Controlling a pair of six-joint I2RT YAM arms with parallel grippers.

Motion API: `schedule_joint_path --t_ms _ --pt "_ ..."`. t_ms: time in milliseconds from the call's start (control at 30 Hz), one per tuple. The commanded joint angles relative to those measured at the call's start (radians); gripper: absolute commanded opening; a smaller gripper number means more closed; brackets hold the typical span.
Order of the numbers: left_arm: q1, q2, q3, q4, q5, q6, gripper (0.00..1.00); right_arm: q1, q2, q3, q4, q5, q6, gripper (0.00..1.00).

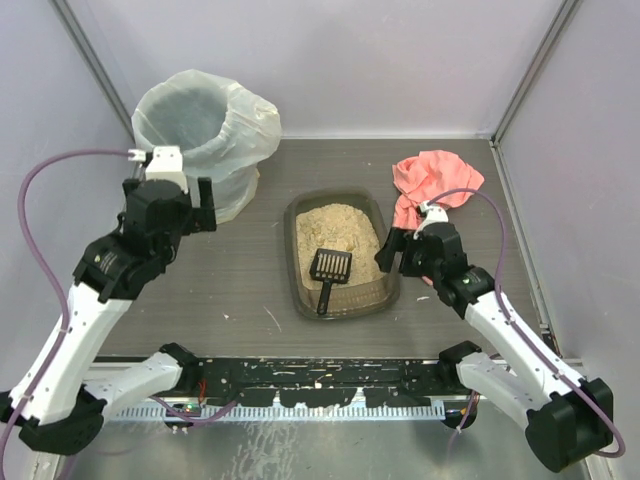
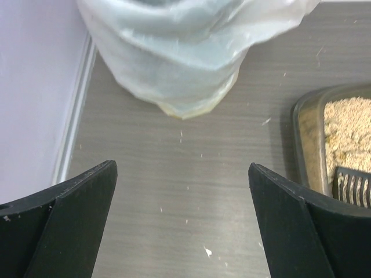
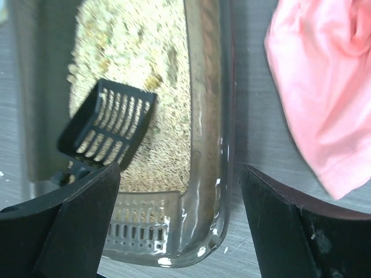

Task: Clean the litter box

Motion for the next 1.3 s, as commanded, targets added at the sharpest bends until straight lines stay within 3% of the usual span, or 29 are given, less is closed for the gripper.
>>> schedule_joint_path --t_ms 0,167,333,433,533,667,833,1133,1267 --pt "-0.001 0.142 0.147 0.163 0.051 0.216 0.98 0.005 -0.064 0.127 -0.070 0.016 -0.064 0.90" --pt "0.051 0.391 0.362 0.194 0.118 0.306 1.00 0.005 -0.130 0.135 -0.112 -0.088 -0.090 0.87" --pt "0.184 0.583 0.545 0.163 0.339 0.324 0.91 0.005 -0.187 0.110 -0.137 -0.179 -0.094 0.78" --pt "0.239 0.685 0.641 0.122 0.390 0.349 0.88 0.006 -0.206 0.118 -0.154 -0.207 -0.087 0.74" --pt "0.310 0.756 0.721 0.080 0.479 0.338 0.79 0.006 -0.211 0.124 -0.161 -0.219 -0.089 0.73" --pt "0.356 0.824 0.776 0.049 0.573 0.340 0.71 0.006 -0.200 0.129 -0.163 -0.234 -0.095 0.72" --pt "0.364 0.889 0.804 0.023 0.626 0.360 0.68 0.005 -0.190 0.121 -0.154 -0.234 -0.095 0.71" --pt "0.364 0.995 0.866 -0.010 0.628 0.390 0.55 0.005 -0.180 0.115 -0.153 -0.242 -0.099 0.68" --pt "0.364 1.026 0.887 -0.015 0.620 0.400 0.43 0.005 -0.181 0.114 -0.153 -0.243 -0.101 0.65"
